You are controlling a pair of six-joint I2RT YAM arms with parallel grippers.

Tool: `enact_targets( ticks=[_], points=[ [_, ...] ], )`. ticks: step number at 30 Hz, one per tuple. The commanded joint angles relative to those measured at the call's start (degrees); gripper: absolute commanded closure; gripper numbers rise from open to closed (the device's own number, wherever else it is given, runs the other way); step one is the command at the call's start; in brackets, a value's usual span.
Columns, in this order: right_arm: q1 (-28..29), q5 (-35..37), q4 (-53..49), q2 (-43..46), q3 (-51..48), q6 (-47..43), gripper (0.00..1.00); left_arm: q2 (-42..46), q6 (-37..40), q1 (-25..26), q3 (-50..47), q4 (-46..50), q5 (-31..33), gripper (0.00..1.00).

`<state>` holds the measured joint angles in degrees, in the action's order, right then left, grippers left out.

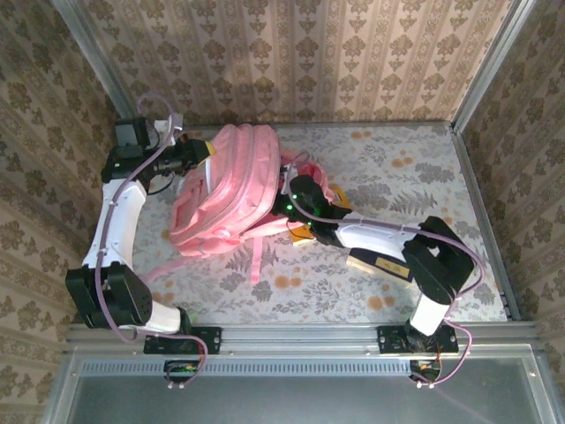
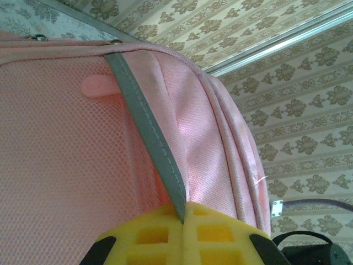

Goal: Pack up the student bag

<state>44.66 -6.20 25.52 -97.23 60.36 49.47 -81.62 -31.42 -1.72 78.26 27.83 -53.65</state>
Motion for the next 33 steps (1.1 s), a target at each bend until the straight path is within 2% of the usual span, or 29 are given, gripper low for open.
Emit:
enact_targets(
  ticks=[1,8,10,15,18,24,27,33],
  points=[
    [-1.25,0.02,-2.91,8.93,-3.19,-5.11,0.13,1.88,0.22,-3.36,-1.00,-4.90,5.43,1.00],
    [-4.54,5.16,-12.52,20.63,-7.89,-11.68,0.16,1.86,3.83,-4.18,-3.28,-0.67,15.74,1.00],
    [-5.29,4.40,-13.08,22.91,-8.88,-12.11,0.18,1.35,4.17,-4.17,-3.54,-0.41,18.39,0.98],
    [-8.22,-1.76,-20.61,26.48,-7.84,-9.05,0.22,-1.81,3.06,-4.22,-2.68,-1.51,21.05,0.97],
    [-9.49,2.91,-30.05,28.92,-7.78,-9.35,0.21,-4.55,2.56,-4.26,-0.57,-1.03,21.98,0.97],
    [-13.24,17.17,-47.39,30.88,-9.68,-12.14,0.18,-5.85,4.70,-2.14,-0.40,-0.58,24.03,0.81],
    [-15.96,19.20,-51.98,29.14,-10.57,-11.84,0.16,-4.85,5.97,0.84,-1.01,-0.27,24.39,0.67],
    [-21.69,20.16,-54.57,25.68,-12.60,-9.73,0.16,1.01,10.69,7.67,-1.65,3.80,32.15,0.52]
  ],
)
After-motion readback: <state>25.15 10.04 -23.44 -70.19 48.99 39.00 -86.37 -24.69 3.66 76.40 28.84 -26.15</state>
